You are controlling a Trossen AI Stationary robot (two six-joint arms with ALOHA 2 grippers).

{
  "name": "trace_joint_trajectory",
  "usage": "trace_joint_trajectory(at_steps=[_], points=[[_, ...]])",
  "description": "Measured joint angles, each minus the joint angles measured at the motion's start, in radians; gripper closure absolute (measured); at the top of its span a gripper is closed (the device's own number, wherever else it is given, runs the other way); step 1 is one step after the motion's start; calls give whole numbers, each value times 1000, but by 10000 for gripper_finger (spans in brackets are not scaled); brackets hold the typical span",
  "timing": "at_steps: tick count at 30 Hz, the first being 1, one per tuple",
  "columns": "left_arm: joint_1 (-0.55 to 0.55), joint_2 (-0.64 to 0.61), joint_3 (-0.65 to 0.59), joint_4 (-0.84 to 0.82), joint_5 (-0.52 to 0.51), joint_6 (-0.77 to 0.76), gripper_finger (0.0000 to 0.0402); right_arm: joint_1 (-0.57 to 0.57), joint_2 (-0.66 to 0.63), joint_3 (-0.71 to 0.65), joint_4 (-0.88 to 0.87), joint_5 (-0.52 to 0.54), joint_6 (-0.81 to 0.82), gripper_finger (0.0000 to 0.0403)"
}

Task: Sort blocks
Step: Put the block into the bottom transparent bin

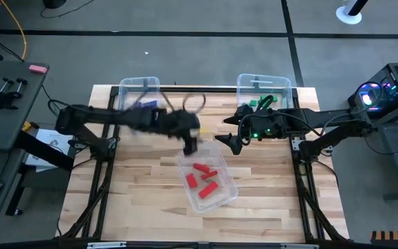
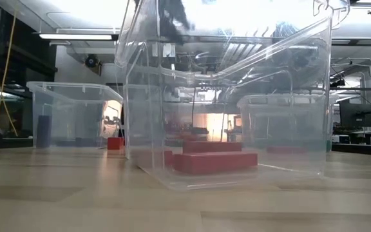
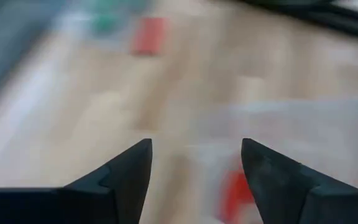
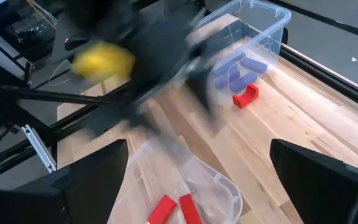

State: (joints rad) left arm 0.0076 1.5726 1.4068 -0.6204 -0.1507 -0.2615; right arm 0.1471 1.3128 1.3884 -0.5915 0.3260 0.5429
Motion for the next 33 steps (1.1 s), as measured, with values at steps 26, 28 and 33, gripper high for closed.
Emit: trace_joint_trajectory(at_steps=[26, 28, 33], points=[[394, 505, 278, -723, -279, 410, 399, -2, 0, 0, 5, 58, 44, 14], [389, 541, 281, -787, -351, 464, 401, -2, 0, 0, 5, 61, 43, 14], [379, 602, 281, -797, -351, 508, 401, -2, 0, 0, 5, 61, 43, 14]])
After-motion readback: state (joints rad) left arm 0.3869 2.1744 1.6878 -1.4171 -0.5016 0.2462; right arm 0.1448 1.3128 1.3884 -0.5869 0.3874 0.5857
